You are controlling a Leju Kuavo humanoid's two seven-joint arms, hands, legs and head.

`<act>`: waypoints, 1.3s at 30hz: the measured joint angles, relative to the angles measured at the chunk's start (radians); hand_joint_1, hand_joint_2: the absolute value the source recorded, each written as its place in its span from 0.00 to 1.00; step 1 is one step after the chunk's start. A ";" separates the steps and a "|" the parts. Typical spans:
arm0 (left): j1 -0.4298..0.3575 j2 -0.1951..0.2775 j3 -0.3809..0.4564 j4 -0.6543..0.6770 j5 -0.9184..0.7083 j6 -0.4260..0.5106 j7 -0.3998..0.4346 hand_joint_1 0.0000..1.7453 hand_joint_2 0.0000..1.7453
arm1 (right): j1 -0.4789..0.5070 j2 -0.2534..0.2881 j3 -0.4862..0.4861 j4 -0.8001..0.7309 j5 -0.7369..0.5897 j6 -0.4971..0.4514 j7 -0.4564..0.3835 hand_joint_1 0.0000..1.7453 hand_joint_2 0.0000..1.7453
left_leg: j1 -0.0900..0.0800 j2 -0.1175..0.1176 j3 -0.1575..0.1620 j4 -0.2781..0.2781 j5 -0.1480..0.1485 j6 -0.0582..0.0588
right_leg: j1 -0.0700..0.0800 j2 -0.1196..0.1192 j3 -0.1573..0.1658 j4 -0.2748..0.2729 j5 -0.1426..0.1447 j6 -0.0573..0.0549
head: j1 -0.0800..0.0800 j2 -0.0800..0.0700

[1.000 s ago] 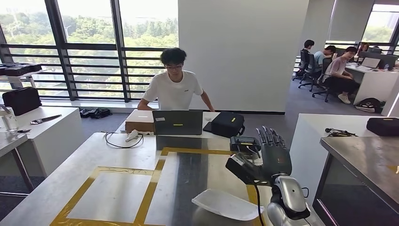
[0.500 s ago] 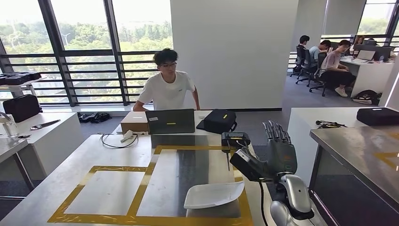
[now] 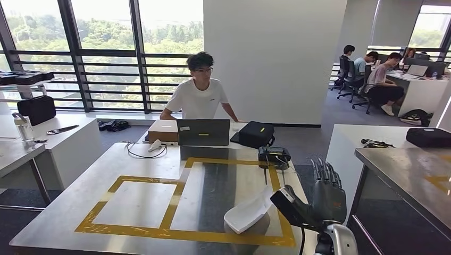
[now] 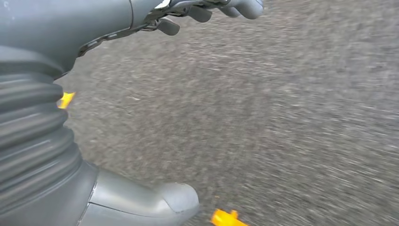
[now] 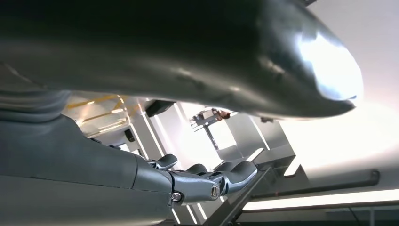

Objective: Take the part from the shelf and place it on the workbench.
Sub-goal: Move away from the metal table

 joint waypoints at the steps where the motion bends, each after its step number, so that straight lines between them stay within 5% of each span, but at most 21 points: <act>1: 0.001 0.000 0.002 0.000 0.001 -0.002 0.006 0.00 1.00 | 0.015 0.000 -0.007 -0.008 0.007 -0.002 0.003 0.00 0.00 | 0.000 0.000 -0.010 0.002 0.006 0.000 | 0.000 0.000 -0.004 0.035 -0.013 0.001 | 0.000 0.000; 3: 0.002 0.000 0.006 0.000 0.009 -0.006 -0.001 0.00 1.00 | 0.035 0.000 -0.020 -0.022 0.026 -0.003 0.010 0.00 0.00 | -0.001 -0.001 -0.027 0.005 0.017 -0.003 | 0.001 0.000 0.046 -0.012 0.012 -0.003 | 0.000 0.000; 5: 0.000 -0.001 0.013 0.000 0.019 -0.012 -0.023 0.00 1.00 | 0.040 -0.001 -0.031 -0.037 0.049 -0.003 0.018 0.00 0.00 | -0.002 0.000 -0.037 0.008 0.026 -0.009 | 0.004 0.000 0.145 -0.153 0.048 -0.013 | 0.000 0.000; 7: -0.004 -0.003 0.019 0.000 0.032 -0.022 -0.059 0.00 1.00 | 0.040 -0.006 -0.043 -0.051 0.076 -0.001 0.031 0.00 0.00 | -0.002 0.001 -0.041 0.009 0.036 -0.019 | 0.011 0.000 0.194 -0.235 0.064 -0.025 | -0.001 0.000; 11: -0.011 -0.005 0.028 0.000 0.051 -0.050 -0.107 0.00 1.00 | 0.063 -0.039 -0.087 -0.103 0.136 0.029 0.070 0.00 0.00 | -0.001 -0.001 -0.050 0.010 0.040 -0.043 | 0.009 -0.002 0.187 -0.257 0.088 -0.047 | -0.004 0.000; 15: -0.014 -0.006 0.038 0.001 0.061 -0.065 -0.082 0.00 1.00 | 0.139 -0.075 -0.161 -0.199 0.198 0.079 0.099 0.00 0.00 | 0.002 -0.001 -0.103 0.193 -0.107 -0.057 | 0.003 -0.005 0.159 -0.264 0.121 -0.061 | -0.007 0.000; 17: -0.014 -0.011 0.045 0.001 0.061 -0.069 -0.055 0.00 1.00 | 0.190 -0.100 -0.211 -0.259 0.215 0.098 0.106 0.00 0.00 | 0.003 -0.001 -0.104 0.257 -0.132 -0.062 | 0.003 -0.007 0.139 -0.260 0.132 -0.057 | -0.007 0.000; 18: -0.013 -0.014 0.046 0.002 0.061 -0.070 -0.043 0.00 1.00 | 0.219 -0.112 -0.234 -0.289 0.219 0.104 0.106 0.00 0.00 | 0.004 0.000 -0.079 0.239 -0.117 -0.062 | 0.003 -0.008 0.129 -0.257 0.137 -0.054 | -0.007 0.000; 21: -0.014 -0.022 0.047 0.002 0.060 -0.070 -0.026 0.00 1.00 | 0.283 -0.138 -0.291 -0.367 0.223 0.116 0.104 0.00 0.00 | 0.004 -0.002 0.045 0.063 -0.070 -0.058 | -0.001 -0.009 0.100 -0.241 0.151 -0.040 | -0.007 0.000; 23: -0.016 -0.025 0.047 0.002 0.060 -0.070 -0.021 0.00 1.00 | 0.302 -0.149 -0.318 -0.408 0.227 0.122 0.102 0.00 0.00 | -0.001 -0.006 0.070 0.014 -0.072 -0.045 | 0.000 -0.007 0.092 -0.235 0.161 -0.027 | -0.006 0.000; 25: -0.016 -0.028 0.047 0.003 0.059 -0.070 -0.014 0.00 1.00 | 0.327 -0.161 -0.335 -0.437 0.231 0.130 0.105 0.00 0.00 | -0.004 -0.008 0.062 0.013 -0.065 -0.027 | -0.001 -0.005 0.091 -0.237 0.171 -0.013 | -0.006 0.000; 26: -0.016 -0.031 0.047 0.003 0.058 -0.071 -0.010 0.00 1.00 | 0.349 -0.171 -0.347 -0.454 0.230 0.136 0.108 0.00 0.00 | -0.003 -0.007 0.059 0.011 -0.059 -0.017 | -0.002 -0.004 0.088 -0.233 0.167 -0.006 | -0.006 0.000; 28: -0.015 -0.038 0.047 0.003 0.054 -0.073 -0.005 0.00 1.00 | 0.414 -0.198 -0.384 -0.503 0.217 0.149 0.110 0.00 0.00 | -0.001 -0.006 0.046 0.008 -0.043 0.001 | -0.005 -0.001 0.069 -0.184 0.113 0.005 | -0.005 0.000; 30: -0.011 -0.045 0.047 0.003 0.050 -0.075 -0.007 0.00 1.00 | 0.490 -0.221 -0.440 -0.564 0.190 0.162 0.098 0.00 0.00 | -0.002 -0.008 0.025 0.009 -0.025 0.010 | -0.006 0.001 0.030 -0.064 0.018 0.012 | -0.003 0.000; 32: -0.007 -0.050 0.047 0.003 0.046 -0.080 -0.015 0.00 1.00 | 0.559 -0.232 -0.499 -0.616 0.162 0.175 0.080 0.00 0.00 | -0.005 -0.008 -0.001 0.011 -0.008 0.011 | -0.006 0.002 0.013 0.031 -0.029 0.013 | -0.002 0.000; 34: -0.007 -0.055 0.047 0.003 0.039 -0.084 -0.025 0.00 1.00 | 0.613 -0.239 -0.551 -0.657 0.143 0.193 0.068 0.00 0.00 | -0.007 -0.007 -0.023 0.013 0.007 0.008 | -0.005 0.002 0.071 -0.016 0.002 0.008 | -0.001 0.000; 37: -0.010 -0.062 0.047 0.003 0.027 -0.090 -0.037 0.00 1.00 | 0.658 -0.248 -0.614 -0.708 0.121 0.213 0.059 0.00 0.00 | -0.008 -0.002 -0.038 0.016 0.024 -0.003 | 0.003 0.001 0.212 -0.210 0.044 -0.007 | -0.002 0.000; 39: -0.013 -0.064 0.046 0.003 0.021 -0.095 -0.042 0.00 1.00 | 0.677 -0.249 -0.653 -0.734 0.057 0.236 0.035 0.00 0.00 | -0.008 0.000 -0.039 0.014 0.034 -0.015 | 0.011 0.000 0.230 -0.250 0.043 -0.018 | -0.003 0.000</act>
